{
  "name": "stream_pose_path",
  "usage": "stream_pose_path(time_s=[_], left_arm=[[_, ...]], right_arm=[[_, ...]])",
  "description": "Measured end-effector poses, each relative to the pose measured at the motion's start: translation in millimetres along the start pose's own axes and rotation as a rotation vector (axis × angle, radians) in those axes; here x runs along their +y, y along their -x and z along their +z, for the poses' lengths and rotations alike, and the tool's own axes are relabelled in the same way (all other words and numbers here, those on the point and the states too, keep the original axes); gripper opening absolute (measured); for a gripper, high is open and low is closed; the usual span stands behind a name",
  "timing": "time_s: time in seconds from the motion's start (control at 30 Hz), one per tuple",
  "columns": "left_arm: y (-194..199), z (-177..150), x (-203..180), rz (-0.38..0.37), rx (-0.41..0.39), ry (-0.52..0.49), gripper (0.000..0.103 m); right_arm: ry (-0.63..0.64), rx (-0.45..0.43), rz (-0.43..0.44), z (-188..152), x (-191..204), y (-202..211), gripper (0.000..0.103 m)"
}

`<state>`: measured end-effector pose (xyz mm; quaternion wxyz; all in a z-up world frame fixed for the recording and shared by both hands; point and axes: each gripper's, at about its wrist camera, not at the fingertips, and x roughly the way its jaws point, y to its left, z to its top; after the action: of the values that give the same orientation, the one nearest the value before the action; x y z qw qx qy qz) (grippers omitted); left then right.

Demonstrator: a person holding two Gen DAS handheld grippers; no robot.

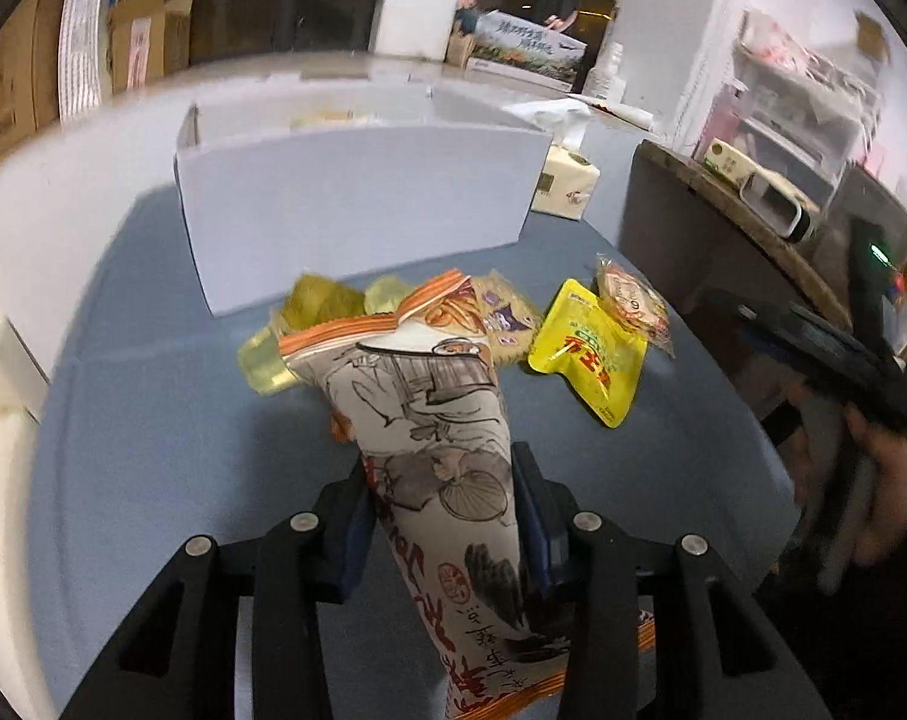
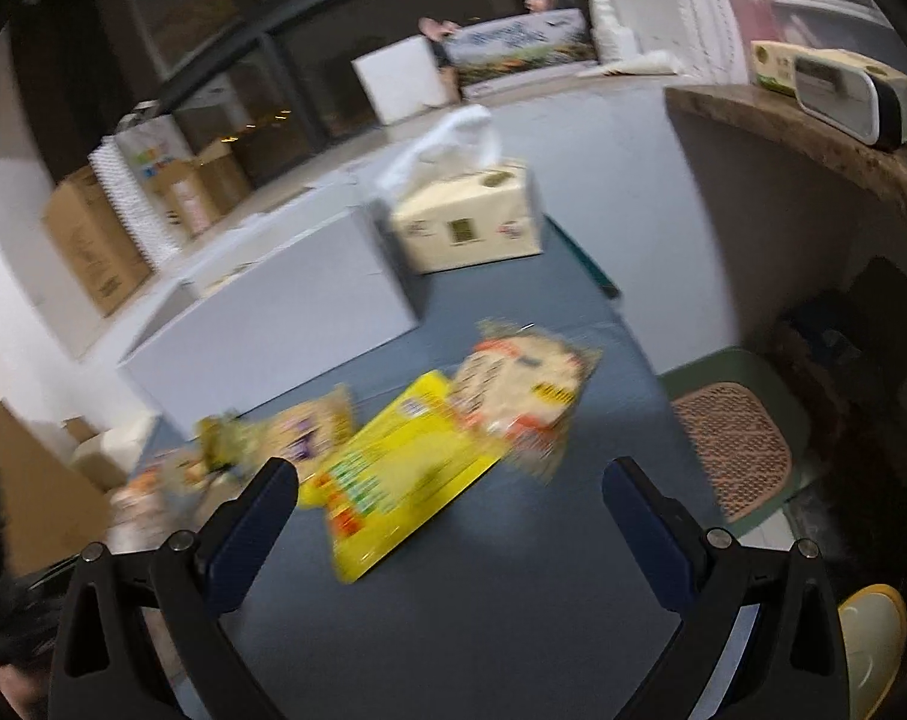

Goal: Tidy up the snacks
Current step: 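Grasp the white printed snack bag with the left gripper while the right grasps the round pastry, then lower both held snacks into the white box and open both grippers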

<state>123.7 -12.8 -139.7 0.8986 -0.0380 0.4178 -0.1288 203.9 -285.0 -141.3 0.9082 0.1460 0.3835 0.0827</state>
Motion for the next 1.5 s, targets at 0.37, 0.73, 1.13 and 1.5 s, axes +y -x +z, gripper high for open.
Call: stream_pose_path(time_s=[0.37,0.73,1.13,1.5], left_arm=[[31,5,11,-0.017,-0.095,-0.019,0.046],[20,3,18,-0.016,-0.070,0.008,0.046],[24,31,34,-0.032,-0.119,0.025,0.046],[30,133,64,-0.045,-0.250,0.067,0.046]], right_arm=[[0.024,0.059,-0.160,44,-14,-78,0.103],[0.070,0.155,-0.230,46,-12,-117,0.084],[0.110,-0.006,-0.056,56,21,-47,0.081],[0.268,-0.134,0.123,101,105,-3,0.081]])
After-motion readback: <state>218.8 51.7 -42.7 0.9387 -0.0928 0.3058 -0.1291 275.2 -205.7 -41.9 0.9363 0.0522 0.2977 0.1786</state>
